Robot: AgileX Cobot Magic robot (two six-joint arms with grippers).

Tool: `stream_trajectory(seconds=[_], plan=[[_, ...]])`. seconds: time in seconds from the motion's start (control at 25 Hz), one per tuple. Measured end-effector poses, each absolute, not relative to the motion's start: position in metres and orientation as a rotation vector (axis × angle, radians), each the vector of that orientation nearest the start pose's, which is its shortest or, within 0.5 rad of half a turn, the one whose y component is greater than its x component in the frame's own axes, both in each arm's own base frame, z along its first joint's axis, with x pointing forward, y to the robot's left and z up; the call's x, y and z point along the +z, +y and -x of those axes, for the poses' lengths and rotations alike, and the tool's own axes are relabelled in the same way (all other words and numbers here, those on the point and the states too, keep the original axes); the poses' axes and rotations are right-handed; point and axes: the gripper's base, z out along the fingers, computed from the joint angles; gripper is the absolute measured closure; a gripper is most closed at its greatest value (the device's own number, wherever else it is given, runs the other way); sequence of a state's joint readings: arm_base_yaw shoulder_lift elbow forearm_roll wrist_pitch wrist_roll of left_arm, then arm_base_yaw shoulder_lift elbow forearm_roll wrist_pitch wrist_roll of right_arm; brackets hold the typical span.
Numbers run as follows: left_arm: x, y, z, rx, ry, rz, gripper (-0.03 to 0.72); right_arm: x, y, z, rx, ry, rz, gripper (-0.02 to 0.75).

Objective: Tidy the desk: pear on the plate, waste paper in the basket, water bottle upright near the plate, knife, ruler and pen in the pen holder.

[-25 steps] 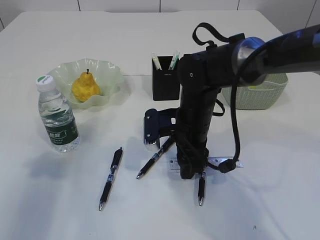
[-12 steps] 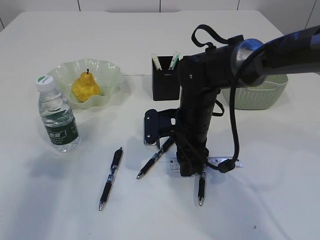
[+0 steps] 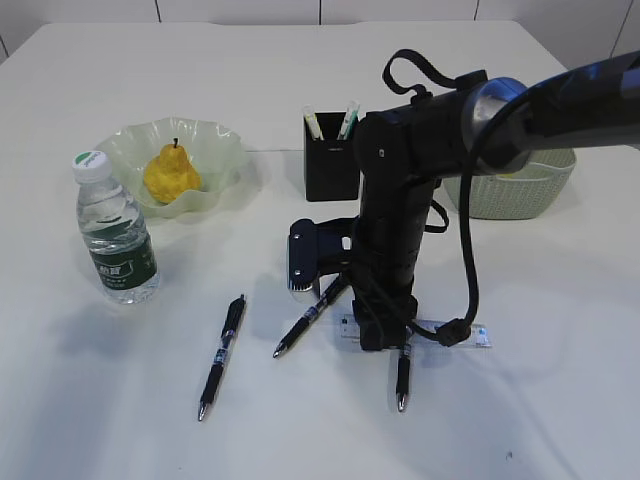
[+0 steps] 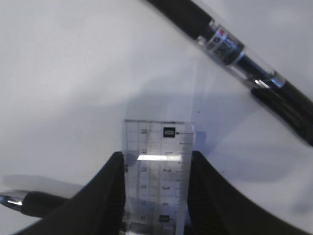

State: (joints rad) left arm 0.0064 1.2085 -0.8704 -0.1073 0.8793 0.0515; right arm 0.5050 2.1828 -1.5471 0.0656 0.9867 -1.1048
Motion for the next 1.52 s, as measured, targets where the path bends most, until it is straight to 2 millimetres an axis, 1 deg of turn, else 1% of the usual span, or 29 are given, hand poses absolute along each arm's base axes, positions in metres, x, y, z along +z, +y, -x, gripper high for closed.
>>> stream_trajectory(seconds=[0.28,0.44,0.56,0.84,1.0,1.2,1.4,1.52], plan=[[0.278,-0.006,-0.223,-0.115,2.697,0.007,0.221,0.129,0.208,-0.366,0.074,2.192,2.201,0.454],[0.278,-0.006,-0.223,-0.115,2.697,0.007,0.221,0.129,0.208,-0.363,0.112,2.220,2.213,0.454],[0.278,-0.006,-0.223,-0.115,2.695,0.007,0.221,0.134,0.211,-0.364,0.135,2.220,2.194,0.454],[0.278,-0.006,-0.223,-0.115,2.695,0.007,0.221,0.155,0.218,-0.375,0.134,2.186,2.162,0.454],[0.278,-0.006,-0.223,-0.115,2.695,0.007,0.222,0.165,0.220,-0.375,0.151,2.173,2.132,0.454],[0.278,-0.006,-0.223,-0.115,2.697,0.007,0.221,0.192,0.205,-0.381,0.185,2.177,1.998,0.454],[0.277,-0.006,-0.222,-0.117,2.716,0.005,0.221,0.216,0.183,-0.394,0.238,2.186,1.785,0.454],[0.277,-0.006,-0.221,-0.117,2.718,0.005,0.221,0.231,0.177,-0.400,0.261,2.155,1.686,0.454]])
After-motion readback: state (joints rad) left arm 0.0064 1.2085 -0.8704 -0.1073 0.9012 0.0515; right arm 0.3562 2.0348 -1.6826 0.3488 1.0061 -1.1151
